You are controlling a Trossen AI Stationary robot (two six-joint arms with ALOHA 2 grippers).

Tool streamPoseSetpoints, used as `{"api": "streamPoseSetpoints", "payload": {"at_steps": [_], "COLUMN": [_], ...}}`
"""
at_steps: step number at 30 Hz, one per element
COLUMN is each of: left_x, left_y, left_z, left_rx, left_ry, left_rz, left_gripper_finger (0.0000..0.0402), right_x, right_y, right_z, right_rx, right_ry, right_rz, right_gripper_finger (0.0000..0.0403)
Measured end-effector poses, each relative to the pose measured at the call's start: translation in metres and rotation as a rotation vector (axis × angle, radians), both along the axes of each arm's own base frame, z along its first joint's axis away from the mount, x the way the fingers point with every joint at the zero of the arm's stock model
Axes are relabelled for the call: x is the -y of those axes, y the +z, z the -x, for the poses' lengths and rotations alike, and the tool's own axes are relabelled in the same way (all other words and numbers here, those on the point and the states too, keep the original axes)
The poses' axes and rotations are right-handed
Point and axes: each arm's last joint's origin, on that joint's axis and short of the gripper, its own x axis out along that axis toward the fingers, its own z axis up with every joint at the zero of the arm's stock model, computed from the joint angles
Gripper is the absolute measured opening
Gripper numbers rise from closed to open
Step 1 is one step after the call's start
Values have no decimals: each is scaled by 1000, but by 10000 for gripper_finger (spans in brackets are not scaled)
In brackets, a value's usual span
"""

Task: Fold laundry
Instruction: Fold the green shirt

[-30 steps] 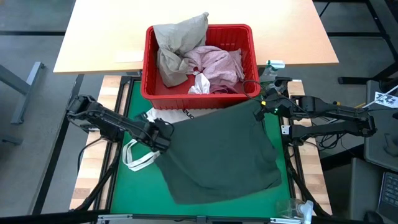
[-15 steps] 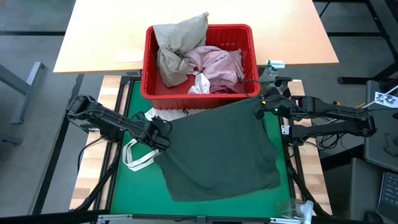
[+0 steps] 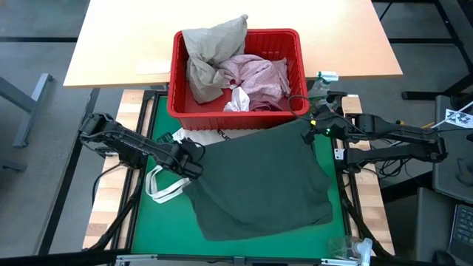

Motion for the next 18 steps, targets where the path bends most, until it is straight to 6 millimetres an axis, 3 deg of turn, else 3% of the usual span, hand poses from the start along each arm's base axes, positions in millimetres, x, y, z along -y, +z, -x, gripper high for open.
{"api": "streamPoseSetpoints", "payload": {"at_steps": [4, 8, 13, 18], "left_x": [0, 0, 0, 2], "left_y": [0, 0, 0, 2], "left_z": [0, 0, 3, 13], "left_rx": [4, 6, -29, -103], "left_ry": [0, 2, 30, 160], "left_rz": [0, -1, 23, 101], "left_gripper_finger": [140, 158, 158, 144], "right_x": [0, 0, 1, 0], "right_y": [0, 0, 1, 2], "right_z": [0, 0, 0, 3], "right_rx": [-4, -18, -39, -71], "right_ry": [6, 22, 26, 94], "right_rz": [3, 14, 50, 64], "right_gripper_finger": [11, 60, 132, 167]}}
